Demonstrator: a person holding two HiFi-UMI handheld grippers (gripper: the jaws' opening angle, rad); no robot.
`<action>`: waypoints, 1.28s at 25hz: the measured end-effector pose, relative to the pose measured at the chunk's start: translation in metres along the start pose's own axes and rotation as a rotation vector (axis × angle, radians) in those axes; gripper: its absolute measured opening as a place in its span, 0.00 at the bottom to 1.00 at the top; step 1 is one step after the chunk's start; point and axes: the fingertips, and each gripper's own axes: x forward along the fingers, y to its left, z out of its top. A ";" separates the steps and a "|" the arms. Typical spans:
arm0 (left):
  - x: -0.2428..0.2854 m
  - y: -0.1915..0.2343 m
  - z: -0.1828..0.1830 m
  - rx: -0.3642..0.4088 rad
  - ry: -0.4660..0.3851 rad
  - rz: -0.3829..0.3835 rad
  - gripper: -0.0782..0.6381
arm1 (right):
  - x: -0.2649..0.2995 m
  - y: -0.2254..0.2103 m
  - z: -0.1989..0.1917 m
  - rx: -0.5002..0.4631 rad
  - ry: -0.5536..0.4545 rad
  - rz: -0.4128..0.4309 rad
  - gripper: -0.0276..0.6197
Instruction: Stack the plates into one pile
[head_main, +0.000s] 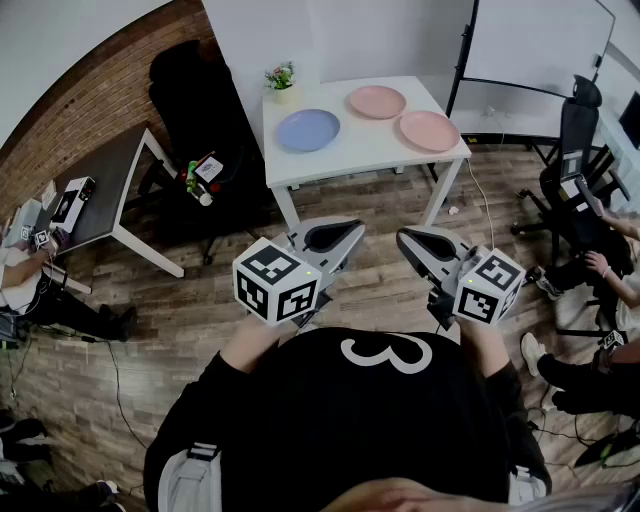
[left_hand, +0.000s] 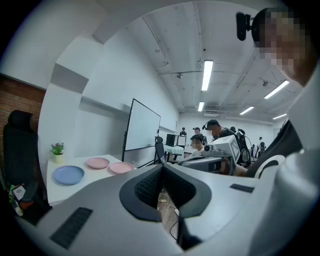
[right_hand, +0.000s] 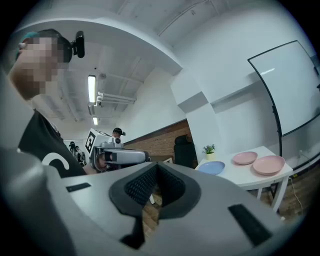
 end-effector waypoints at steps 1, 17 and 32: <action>0.001 -0.004 0.001 -0.005 -0.002 -0.007 0.13 | -0.003 0.001 0.001 -0.008 0.003 -0.004 0.08; 0.011 0.001 -0.016 -0.097 0.015 -0.017 0.13 | -0.005 -0.009 -0.016 0.033 0.014 -0.004 0.08; 0.053 0.054 -0.035 -0.153 0.061 -0.022 0.13 | 0.017 -0.078 -0.031 0.179 -0.003 -0.076 0.08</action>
